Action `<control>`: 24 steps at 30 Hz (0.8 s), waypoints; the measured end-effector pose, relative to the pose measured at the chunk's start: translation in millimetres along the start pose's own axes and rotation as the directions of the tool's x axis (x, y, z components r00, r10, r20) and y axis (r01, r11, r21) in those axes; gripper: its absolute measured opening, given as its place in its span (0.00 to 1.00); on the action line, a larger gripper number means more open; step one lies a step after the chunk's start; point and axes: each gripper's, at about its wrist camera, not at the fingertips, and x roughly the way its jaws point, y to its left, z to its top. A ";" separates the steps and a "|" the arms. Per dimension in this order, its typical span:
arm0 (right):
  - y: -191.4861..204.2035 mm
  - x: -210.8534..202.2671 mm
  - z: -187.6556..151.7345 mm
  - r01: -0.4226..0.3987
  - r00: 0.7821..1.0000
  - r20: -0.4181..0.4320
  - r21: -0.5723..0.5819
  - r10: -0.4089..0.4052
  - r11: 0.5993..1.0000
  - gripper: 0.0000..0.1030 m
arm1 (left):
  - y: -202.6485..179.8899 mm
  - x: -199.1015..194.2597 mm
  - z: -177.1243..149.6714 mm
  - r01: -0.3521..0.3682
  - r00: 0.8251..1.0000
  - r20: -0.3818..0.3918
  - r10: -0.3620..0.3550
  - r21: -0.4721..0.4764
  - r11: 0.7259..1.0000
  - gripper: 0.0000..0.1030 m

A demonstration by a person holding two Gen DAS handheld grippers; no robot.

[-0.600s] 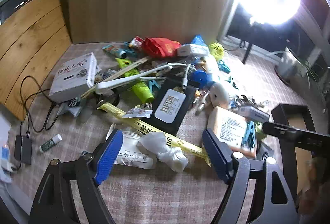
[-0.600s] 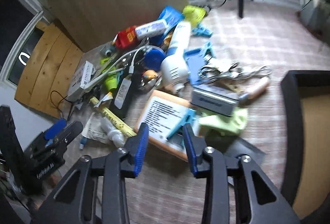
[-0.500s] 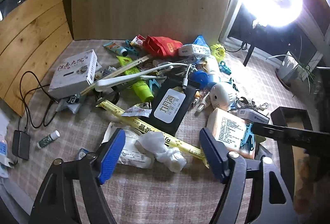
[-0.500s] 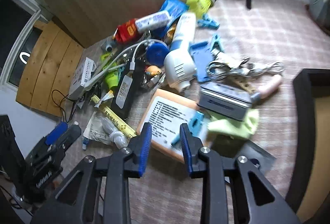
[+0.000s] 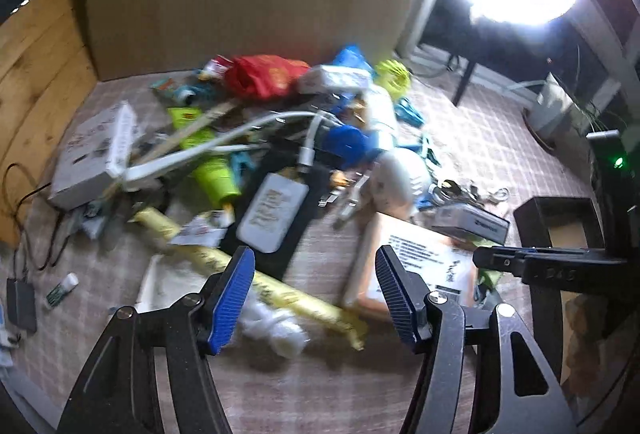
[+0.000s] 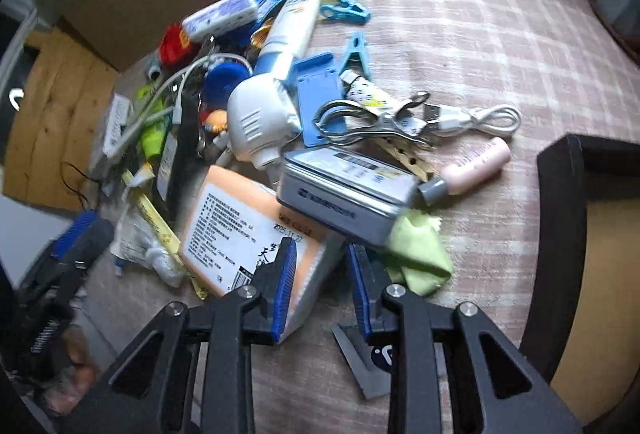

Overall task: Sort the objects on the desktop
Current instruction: 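Grasp the orange-and-white package in the pile with the right tool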

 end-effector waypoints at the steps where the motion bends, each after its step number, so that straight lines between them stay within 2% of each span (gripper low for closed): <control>1: -0.8 -0.5 -0.5 -0.015 1.000 -0.005 0.005 0.016 1.000 0.26 | -5.2 6.2 1.5 0.019 1.000 -0.021 -0.019 0.010 1.000 0.58; 3: 0.6 -2.3 -3.4 -0.057 0.998 -0.012 0.004 0.057 0.998 0.26 | -13.5 14.5 3.4 0.029 0.999 -0.044 -0.027 0.029 0.999 0.58; 6: 11.9 0.2 -7.1 -0.073 0.997 -0.019 -0.017 0.073 0.997 0.26 | -22.7 22.2 4.6 0.032 0.998 -0.064 -0.028 0.072 0.997 0.58; 11: 15.8 12.3 -11.8 -0.035 0.999 -0.029 -0.031 0.034 0.999 0.26 | -21.7 33.9 3.6 0.036 0.995 -0.098 -0.028 0.081 0.996 0.58; 16: 3.3 8.2 -16.3 -0.093 0.995 -0.018 0.045 0.094 0.995 0.26 | -17.7 49.2 -0.1 0.066 0.989 -0.140 -0.055 0.077 0.995 0.58; 18: 1.3 9.1 -16.3 -0.093 0.995 -0.027 0.038 0.094 0.995 0.26 | -20.3 50.5 -0.6 0.097 0.985 -0.148 -0.084 0.079 0.992 0.58; 23: -6.4 24.3 -11.6 -0.145 0.986 -0.062 0.093 0.151 0.985 0.29 | -39.5 57.0 -6.2 0.146 0.976 -0.182 -0.118 0.148 0.978 0.58; 24: -6.4 25.4 -10.9 -0.149 0.986 -0.064 0.101 0.156 0.984 0.30 | -42.1 57.7 -7.8 0.158 0.974 -0.189 -0.128 0.151 0.976 0.55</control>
